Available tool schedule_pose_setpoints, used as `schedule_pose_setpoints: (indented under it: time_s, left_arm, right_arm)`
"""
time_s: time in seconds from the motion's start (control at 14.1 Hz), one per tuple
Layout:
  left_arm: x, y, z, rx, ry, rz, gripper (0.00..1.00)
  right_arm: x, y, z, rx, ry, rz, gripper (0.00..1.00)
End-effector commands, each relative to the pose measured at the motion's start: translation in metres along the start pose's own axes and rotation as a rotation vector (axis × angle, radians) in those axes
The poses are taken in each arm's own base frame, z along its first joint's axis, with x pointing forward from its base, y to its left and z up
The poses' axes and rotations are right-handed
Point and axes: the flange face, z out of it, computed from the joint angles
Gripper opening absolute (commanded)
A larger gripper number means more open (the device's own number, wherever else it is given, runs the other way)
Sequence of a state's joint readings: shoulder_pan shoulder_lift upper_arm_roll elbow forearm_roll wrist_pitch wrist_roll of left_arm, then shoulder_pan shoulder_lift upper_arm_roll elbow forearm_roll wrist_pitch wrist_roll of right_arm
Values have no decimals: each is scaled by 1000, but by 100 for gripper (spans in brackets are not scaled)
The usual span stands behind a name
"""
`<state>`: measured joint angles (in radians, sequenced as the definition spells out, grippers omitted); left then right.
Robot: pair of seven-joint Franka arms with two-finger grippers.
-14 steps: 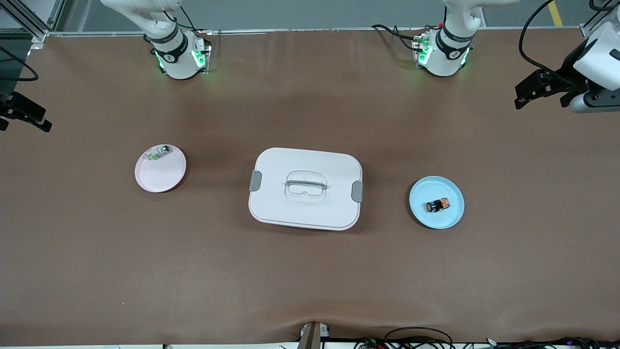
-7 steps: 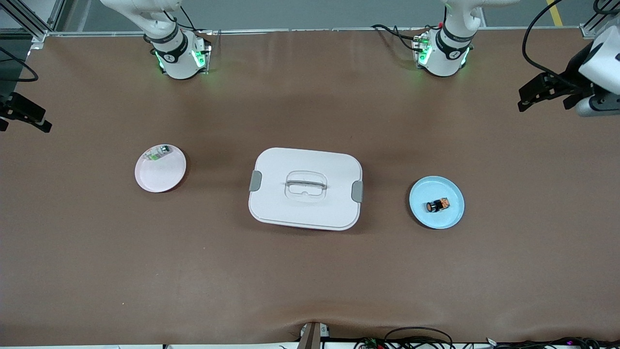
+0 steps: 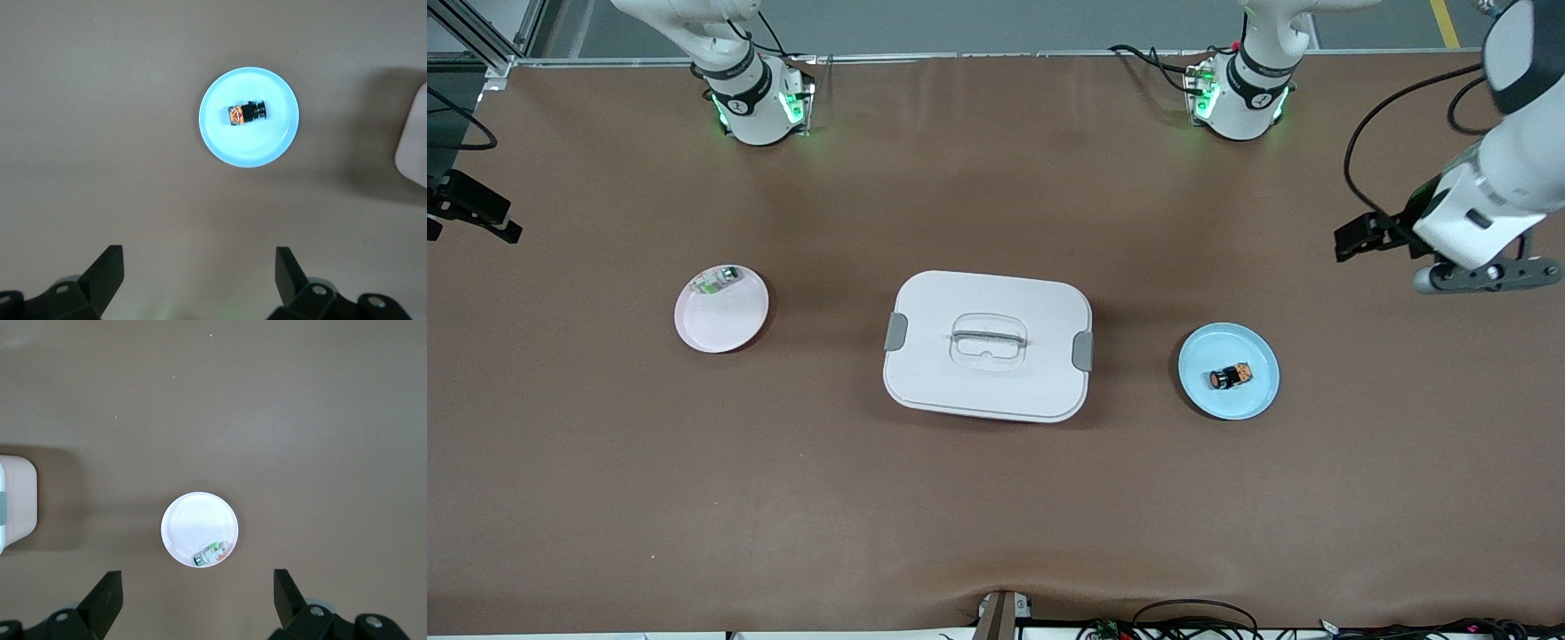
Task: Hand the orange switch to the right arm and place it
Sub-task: 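Reach the left gripper down to the orange switch on the blue dish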
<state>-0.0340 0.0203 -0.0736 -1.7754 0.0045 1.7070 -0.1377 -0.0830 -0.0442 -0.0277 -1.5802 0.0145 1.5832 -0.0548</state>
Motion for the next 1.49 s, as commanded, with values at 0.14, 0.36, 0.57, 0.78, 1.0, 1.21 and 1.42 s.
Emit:
schedule_pose_setpoints:
  time_s: [0.14, 0.36, 0.57, 0.78, 1.0, 1.21, 1.42]
  left_arm:
    - [3, 4, 69, -11, 68, -6, 100]
    - [17, 7, 125, -19, 65, -53, 100]
    - [35, 12, 167, -36, 70, -83, 100]
    - [48, 29, 204, -52, 92, -133, 100]
    - [55, 46, 236, -62, 98, -175, 100]
    - [61, 50, 270, -70, 105, -193, 100]
    - [63, 45, 293, -73, 96, -220, 100]
  right_arm:
    - [4, 4, -4, -16, 4, -10, 100]
    - [4, 4, -4, -16, 4, -10, 100]
    - [4, 4, -4, -16, 4, -9, 100]
    - [4, 4, -4, -16, 4, -9, 100]
    - [4, 4, -4, -16, 4, -9, 100]
    - [4, 4, -4, -16, 4, -9, 100]
    - [4, 4, -4, -16, 4, -9, 100]
